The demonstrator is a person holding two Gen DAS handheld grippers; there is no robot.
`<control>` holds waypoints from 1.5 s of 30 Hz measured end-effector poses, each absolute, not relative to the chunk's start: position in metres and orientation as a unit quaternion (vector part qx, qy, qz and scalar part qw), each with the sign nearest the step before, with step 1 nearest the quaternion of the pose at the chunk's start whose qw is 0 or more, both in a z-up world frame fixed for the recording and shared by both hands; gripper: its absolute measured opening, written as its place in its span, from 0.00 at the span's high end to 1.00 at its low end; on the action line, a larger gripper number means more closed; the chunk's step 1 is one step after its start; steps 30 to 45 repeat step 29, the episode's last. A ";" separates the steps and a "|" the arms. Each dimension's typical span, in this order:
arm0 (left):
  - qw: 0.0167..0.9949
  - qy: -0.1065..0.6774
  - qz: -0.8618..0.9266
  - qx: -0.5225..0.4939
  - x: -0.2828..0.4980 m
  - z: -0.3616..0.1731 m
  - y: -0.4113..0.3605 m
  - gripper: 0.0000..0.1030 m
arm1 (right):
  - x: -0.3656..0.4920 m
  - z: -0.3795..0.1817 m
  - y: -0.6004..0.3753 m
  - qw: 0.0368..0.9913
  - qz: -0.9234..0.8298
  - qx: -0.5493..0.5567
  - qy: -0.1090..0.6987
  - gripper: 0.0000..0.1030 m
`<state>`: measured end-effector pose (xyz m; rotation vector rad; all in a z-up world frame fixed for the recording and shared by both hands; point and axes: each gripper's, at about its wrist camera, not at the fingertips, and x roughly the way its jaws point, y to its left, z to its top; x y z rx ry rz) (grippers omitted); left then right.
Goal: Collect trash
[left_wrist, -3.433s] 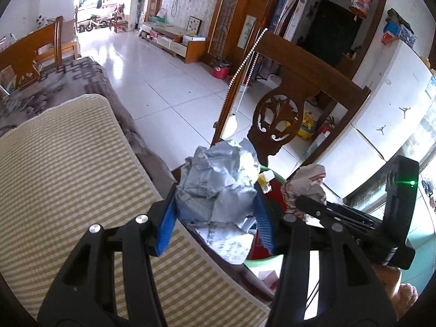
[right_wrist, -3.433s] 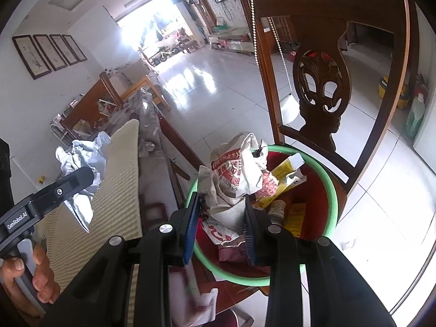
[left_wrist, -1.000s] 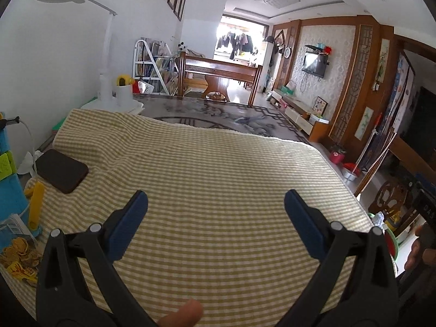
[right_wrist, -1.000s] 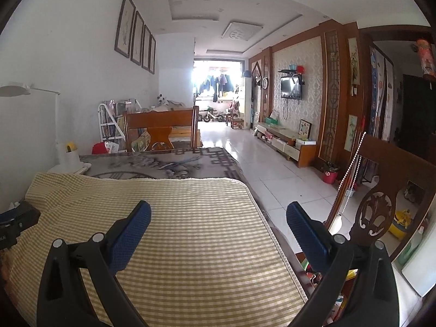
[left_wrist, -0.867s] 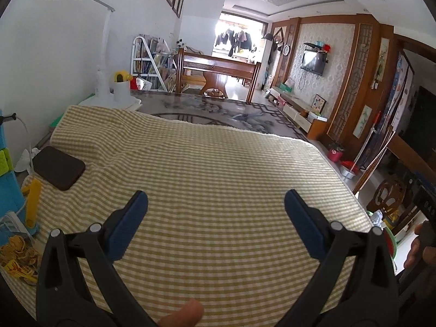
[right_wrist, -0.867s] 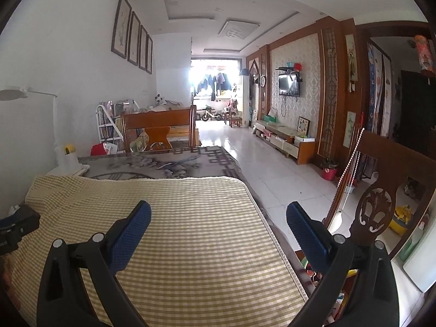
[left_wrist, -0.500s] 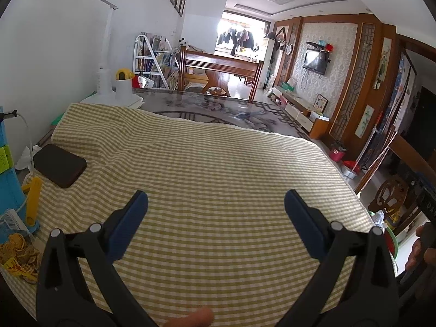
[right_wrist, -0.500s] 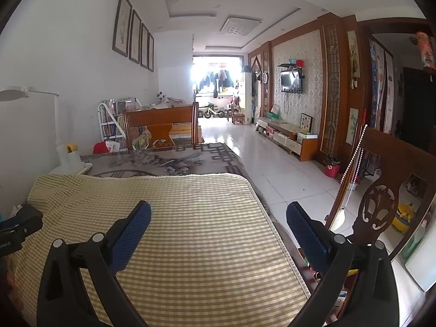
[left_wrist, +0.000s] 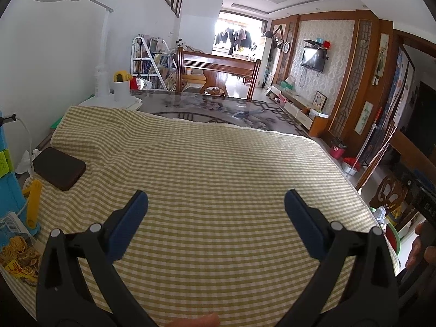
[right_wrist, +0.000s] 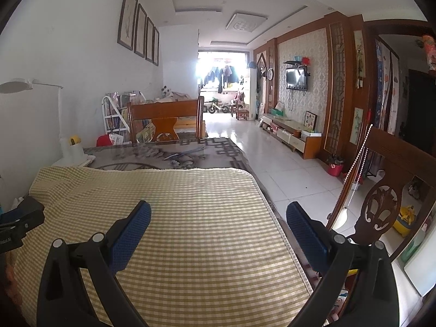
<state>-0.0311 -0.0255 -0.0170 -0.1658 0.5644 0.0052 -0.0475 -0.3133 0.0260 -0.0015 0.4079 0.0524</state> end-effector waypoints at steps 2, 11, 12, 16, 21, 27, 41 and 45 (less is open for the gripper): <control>0.957 0.279 0.002 -0.082 -0.031 -0.017 -0.025 0.05 | -0.047 0.025 -0.313 0.978 0.027 -0.002 0.205 0.06; 0.956 0.282 -0.003 -0.082 -0.031 -0.017 -0.027 0.05 | -0.043 0.020 -0.306 0.975 0.039 -0.010 0.220 0.06; 0.956 0.282 -0.004 -0.083 -0.031 -0.017 -0.027 0.05 | -0.043 0.019 -0.305 0.974 0.041 -0.012 0.223 0.06; 0.955 0.285 -0.009 -0.087 -0.031 -0.018 -0.027 0.05 | -0.031 0.008 -0.297 0.962 0.073 -0.004 0.263 0.06; 0.957 0.275 0.006 -0.094 -0.035 -0.020 -0.025 0.05 | 0.024 -0.026 -0.269 0.915 0.124 0.008 0.383 0.07; 0.948 0.294 0.056 -0.110 -0.026 -0.033 -0.011 0.05 | 0.102 -0.082 -0.232 0.884 0.098 -0.034 0.456 0.07; 0.945 0.290 0.075 -0.128 -0.025 -0.038 -0.001 0.05 | 0.114 -0.093 -0.232 0.885 0.080 -0.047 0.456 0.07; 0.945 0.290 0.075 -0.128 -0.025 -0.038 -0.001 0.05 | 0.114 -0.093 -0.232 0.885 0.080 -0.047 0.456 0.07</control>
